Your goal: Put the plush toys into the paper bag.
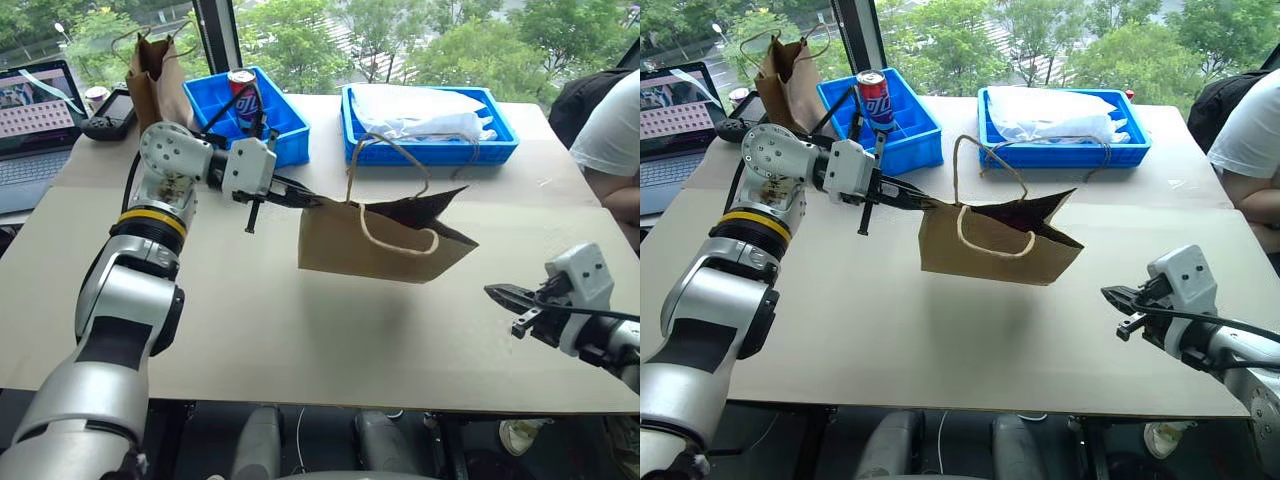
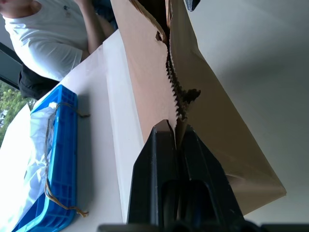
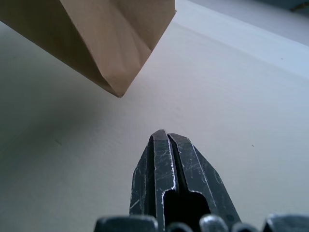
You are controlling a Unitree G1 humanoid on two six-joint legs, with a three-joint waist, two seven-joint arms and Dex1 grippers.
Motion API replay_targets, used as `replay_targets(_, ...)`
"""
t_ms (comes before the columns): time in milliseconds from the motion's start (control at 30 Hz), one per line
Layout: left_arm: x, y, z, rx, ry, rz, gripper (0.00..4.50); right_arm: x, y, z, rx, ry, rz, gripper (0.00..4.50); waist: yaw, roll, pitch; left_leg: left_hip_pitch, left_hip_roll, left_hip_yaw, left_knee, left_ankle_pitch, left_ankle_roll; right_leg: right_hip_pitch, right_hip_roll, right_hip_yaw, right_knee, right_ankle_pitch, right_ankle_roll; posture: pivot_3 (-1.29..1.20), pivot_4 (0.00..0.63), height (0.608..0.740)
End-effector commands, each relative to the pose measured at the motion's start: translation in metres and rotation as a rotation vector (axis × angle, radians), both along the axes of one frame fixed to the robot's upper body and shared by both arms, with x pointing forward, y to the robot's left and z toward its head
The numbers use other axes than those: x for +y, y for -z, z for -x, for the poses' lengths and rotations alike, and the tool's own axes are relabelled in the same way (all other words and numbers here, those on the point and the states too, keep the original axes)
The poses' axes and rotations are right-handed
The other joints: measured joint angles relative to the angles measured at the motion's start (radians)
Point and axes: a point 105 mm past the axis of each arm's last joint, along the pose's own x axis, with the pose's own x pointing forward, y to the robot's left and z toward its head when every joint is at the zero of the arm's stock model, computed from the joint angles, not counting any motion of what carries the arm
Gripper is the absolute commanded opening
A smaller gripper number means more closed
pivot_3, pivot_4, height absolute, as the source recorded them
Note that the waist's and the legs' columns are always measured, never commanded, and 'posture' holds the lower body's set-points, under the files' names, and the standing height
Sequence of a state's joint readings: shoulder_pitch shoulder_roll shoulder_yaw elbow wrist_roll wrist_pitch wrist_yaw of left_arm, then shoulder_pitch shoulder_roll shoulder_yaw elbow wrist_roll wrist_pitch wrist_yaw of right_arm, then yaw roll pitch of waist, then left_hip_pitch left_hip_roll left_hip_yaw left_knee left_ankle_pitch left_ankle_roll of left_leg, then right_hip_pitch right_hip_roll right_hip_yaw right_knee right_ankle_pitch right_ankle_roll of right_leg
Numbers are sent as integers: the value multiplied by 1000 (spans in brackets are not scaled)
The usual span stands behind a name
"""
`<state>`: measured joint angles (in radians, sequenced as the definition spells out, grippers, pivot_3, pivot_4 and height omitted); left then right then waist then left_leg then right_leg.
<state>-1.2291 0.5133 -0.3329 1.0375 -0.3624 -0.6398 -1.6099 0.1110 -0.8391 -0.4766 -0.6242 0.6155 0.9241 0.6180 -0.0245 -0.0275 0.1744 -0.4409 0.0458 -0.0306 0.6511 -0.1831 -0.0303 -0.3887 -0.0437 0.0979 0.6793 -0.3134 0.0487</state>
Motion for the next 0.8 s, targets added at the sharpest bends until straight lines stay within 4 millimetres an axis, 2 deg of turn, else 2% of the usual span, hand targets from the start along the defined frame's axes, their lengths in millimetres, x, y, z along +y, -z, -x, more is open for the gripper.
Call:
replay_targets(33, 5, -11, -2, 81, -24, 105, 49, 3, -9, -4, -27, -25, 16, 0, 0, 0, 0, 0, 0, 0, 0, 0, 0, 0, 0, 0, 0, 0, 0, 0, 150, 707)
replay_targets(167, 7, -15, 0, 138, -19, 144, 49, 3, -11, -6, -26, -36, 22, 0, 1, 0, 0, -1, 0, 0, 1, 0, 0, 0, 0, 0, 0, 0, 0, 0, 150, 707)
replay_targets(333, 12, 16, 2, 123, -26, 23, 49, 5, -12, -9, -28, -50, 32, 0, 0, 0, 0, 0, 0, 0, 1, 0, 0, 0, 0, 0, 0, 0, 0, 0, 150, 707)
replay_targets(433, 9, 22, 1, 135, -25, 26, 49, 3, -15, -12, -37, -53, 42, 0, 3, 0, 0, 0, 0, 0, 1, 0, 0, 0, 0, 0, 1, 0, 0, 0, 150, 707)
replay_targets(533, 7, 25, 0, 162, -29, 32, 728, 1, -16, -16, -42, -57, 50, 0, 5, 0, 0, 0, 0, 0, 2, 0, 0, 0, 0, 0, 1, 0, 0, 0, 150, 707)
replay_targets(600, 8, 26, 0, 167, -34, 24, 1592, 0, -16, -17, -41, -60, 51, 0, 5, 0, 0, 0, 0, 0, 3, 0, 0, 0, 0, 0, 1, 0, 0, 0, 150, 707)
replay_targets(700, 15, 21, -3, 170, -63, 40, 2578, -3, -13, -18, -36, -63, 52, 0, 6, 0, 0, 0, 0, 0, 3, 0, 0, 0, 0, 0, 1, 0, 0, 0, 150, 707)
replay_targets(767, 24, 15, -5, 161, -91, 51, 3060, -6, -10, -18, -31, -66, 54, 0, 5, 0, 0, 0, 0, 0, 3, 0, 0, 0, 0, 0, 1, 0, 0, 0, 150, 707)
replay_targets(800, 30, 10, -5, 158, -109, 65, 3527, -7, -9, -18, -27, -68, 56, 0, 4, 0, 0, 0, 0, 0, 3, 0, 0, 0, 0, 0, 1, 0, 0, 0, 150, 707)
